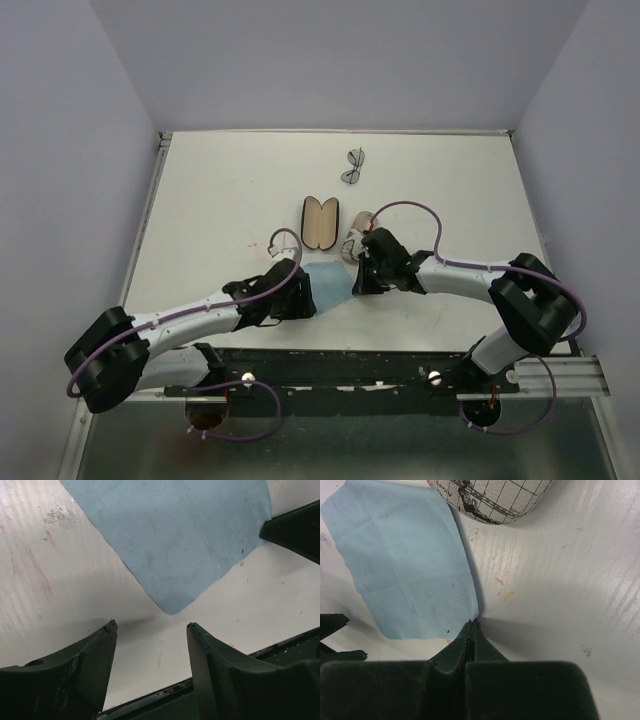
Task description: Organize the sunglasses
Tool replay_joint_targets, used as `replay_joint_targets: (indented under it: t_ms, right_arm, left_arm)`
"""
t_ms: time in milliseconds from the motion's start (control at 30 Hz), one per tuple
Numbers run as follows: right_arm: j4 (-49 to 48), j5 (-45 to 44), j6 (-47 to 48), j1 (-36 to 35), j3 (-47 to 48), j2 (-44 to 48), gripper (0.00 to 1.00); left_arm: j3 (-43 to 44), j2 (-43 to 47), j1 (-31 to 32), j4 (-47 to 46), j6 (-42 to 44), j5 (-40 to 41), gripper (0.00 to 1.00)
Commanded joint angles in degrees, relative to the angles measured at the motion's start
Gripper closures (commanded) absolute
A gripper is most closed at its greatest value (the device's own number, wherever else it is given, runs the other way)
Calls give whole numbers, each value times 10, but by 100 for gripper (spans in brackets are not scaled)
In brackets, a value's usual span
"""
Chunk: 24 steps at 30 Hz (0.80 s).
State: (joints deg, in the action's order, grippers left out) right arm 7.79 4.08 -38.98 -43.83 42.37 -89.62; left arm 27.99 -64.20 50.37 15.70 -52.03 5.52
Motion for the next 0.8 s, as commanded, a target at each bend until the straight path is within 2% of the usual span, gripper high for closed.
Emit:
replay_joint_targets:
  t_ms: [0,100,233,433,600,767]
  right_arm:
    - [3,15,-10,-2,-6,-6,99]
    - [4,20,-11,-4,-8,-5,99]
    - [2,23,-9,-4,-13,-3,99]
    - [1,29,-8,-4,-15,-5,99]
    - [-1,29,-7,-4,-17,-6,99]
    - [-5,37,-7,-4,-22,-6,99]
  left_arm:
    - [47,-56,25,-22,-19,0,39]
    - [71,-96,35,-14,-30,9,48]
    - [102,-142,46,27,-41,26,55]
    - [131,-167,68,93,-62,63,56]
    - [146,-195,78,108,-68,71,57]
    - [174,-233,81,118,-74,79,63]
